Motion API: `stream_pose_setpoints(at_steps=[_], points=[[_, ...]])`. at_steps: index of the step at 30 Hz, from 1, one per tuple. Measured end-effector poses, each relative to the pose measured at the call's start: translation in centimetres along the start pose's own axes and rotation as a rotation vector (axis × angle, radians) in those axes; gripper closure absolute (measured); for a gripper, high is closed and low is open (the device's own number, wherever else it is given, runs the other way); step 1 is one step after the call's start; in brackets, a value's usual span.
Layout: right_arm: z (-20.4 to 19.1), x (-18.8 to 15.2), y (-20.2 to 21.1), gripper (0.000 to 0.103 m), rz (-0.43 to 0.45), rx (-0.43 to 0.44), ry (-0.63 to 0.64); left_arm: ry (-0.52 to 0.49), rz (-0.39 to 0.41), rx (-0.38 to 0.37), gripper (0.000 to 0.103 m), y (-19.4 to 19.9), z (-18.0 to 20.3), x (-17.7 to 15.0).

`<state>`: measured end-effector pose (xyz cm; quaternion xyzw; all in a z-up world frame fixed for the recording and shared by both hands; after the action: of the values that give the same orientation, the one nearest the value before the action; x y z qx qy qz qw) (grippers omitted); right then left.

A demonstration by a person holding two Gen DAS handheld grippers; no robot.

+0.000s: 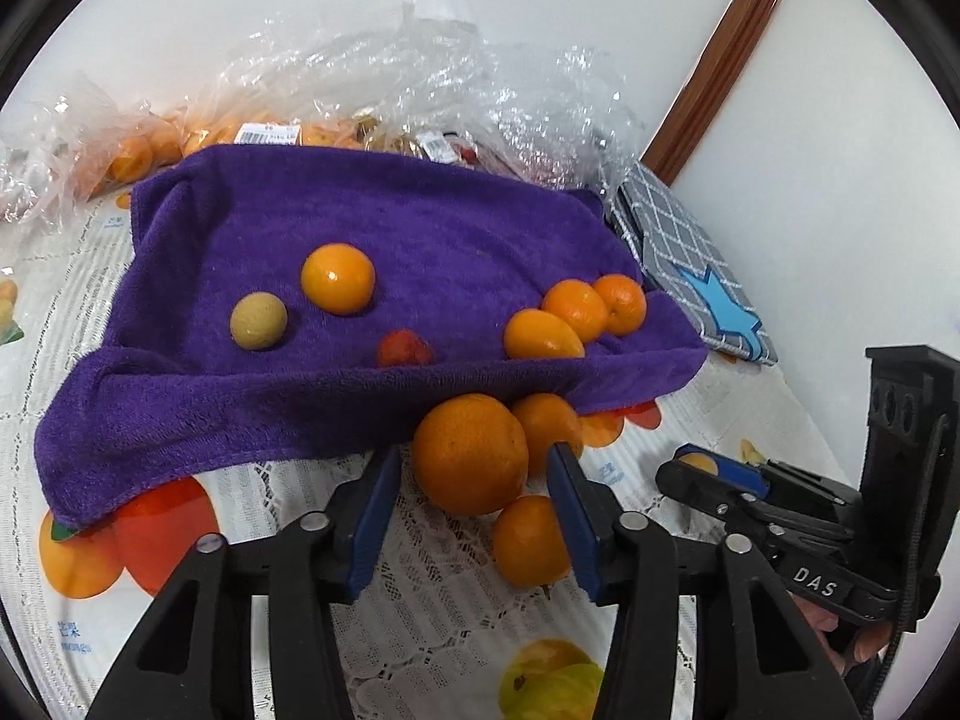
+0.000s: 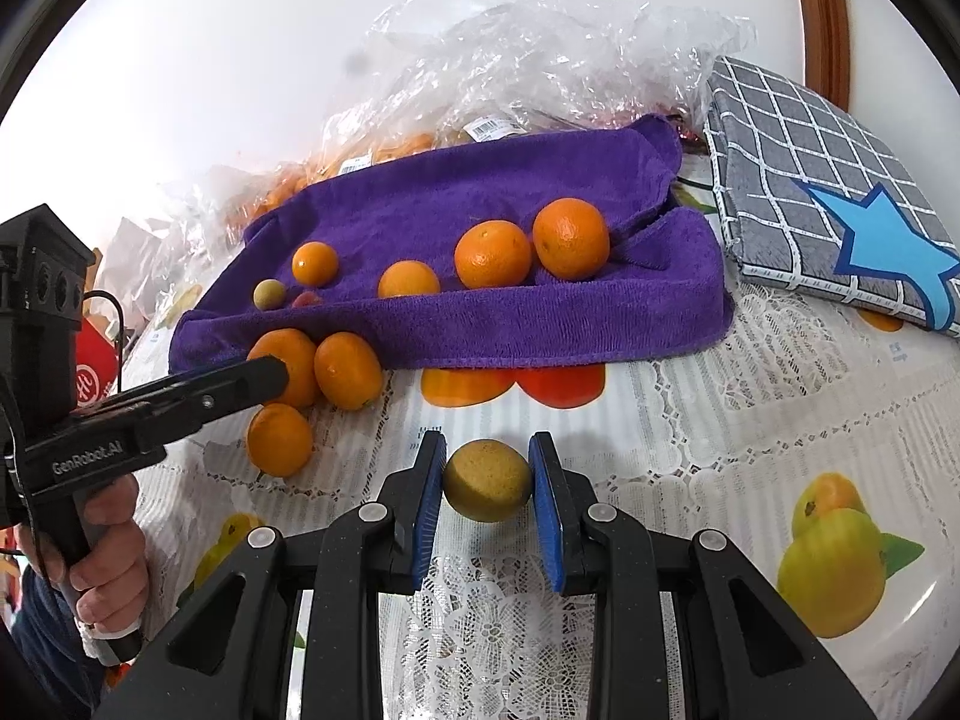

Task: Organize fruits
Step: 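Lift both held fruits up over the purple towel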

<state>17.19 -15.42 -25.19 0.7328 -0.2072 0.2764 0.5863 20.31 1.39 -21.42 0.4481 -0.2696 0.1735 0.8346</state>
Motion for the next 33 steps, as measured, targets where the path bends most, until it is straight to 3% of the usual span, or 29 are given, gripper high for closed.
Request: stream_pose_setpoints(at_steps=[8, 33], points=[[0.1, -0.1, 0.0, 0.074, -0.002, 0.010, -0.004, 0.010, 0.006, -0.003, 0.065, 0.1, -0.2, 0.0], [0.7, 0.2, 0.8, 0.074, 0.021, 0.034, -0.053, 0.062, 0.163, -0.037, 0.066, 4.1, -1.1, 1.0]])
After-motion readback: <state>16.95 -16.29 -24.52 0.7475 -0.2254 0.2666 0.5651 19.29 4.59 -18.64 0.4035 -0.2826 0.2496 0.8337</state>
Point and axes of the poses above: each gripper's, at about its wrist camera, not at the fingertips, and y roughly against the way its jaws point, z to its right, x to its top, the point moved 5 cm from there along -y, roughly the way its jaws point, and after that the axes turned 9 degrees about -x, right-handed, at the moved point
